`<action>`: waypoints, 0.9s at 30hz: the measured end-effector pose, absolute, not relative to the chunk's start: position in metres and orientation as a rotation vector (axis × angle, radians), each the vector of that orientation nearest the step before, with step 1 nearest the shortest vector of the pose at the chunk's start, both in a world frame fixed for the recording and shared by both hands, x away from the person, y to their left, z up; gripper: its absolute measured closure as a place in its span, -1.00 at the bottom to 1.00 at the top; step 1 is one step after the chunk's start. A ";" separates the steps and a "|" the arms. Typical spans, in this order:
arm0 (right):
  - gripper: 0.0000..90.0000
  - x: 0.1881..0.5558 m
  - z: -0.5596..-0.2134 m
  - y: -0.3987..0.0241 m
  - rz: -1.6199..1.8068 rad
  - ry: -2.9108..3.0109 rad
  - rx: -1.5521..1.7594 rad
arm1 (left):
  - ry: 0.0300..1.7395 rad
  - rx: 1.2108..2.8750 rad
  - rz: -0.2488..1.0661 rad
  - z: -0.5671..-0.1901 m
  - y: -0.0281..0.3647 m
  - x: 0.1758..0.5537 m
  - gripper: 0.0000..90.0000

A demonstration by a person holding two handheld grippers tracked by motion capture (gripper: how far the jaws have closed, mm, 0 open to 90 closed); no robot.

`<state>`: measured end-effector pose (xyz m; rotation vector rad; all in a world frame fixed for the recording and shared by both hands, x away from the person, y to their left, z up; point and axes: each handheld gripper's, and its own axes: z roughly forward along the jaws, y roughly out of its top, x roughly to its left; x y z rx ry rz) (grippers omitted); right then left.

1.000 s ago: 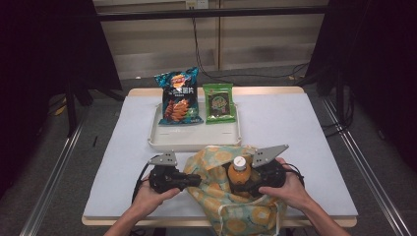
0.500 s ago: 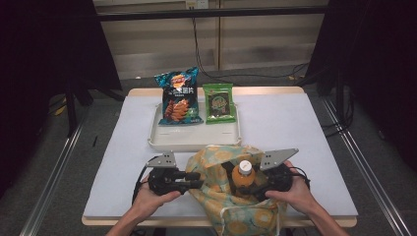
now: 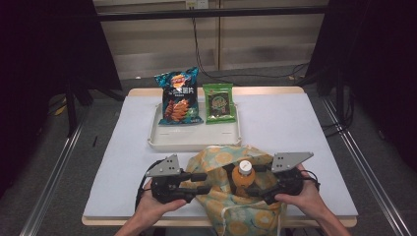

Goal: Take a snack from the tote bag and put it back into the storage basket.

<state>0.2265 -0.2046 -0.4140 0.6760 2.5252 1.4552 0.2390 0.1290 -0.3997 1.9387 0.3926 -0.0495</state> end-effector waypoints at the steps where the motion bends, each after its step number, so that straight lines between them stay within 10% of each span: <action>1: -0.47 0.224 -0.414 -0.207 1.465 2.518 0.682 | 0.386 1.934 -0.050 -0.399 0.126 0.237 0.28; 27: 0.04 0.205 -0.414 -0.236 1.464 2.440 0.713 | 0.451 1.964 0.034 -0.407 0.040 0.244 -0.42</action>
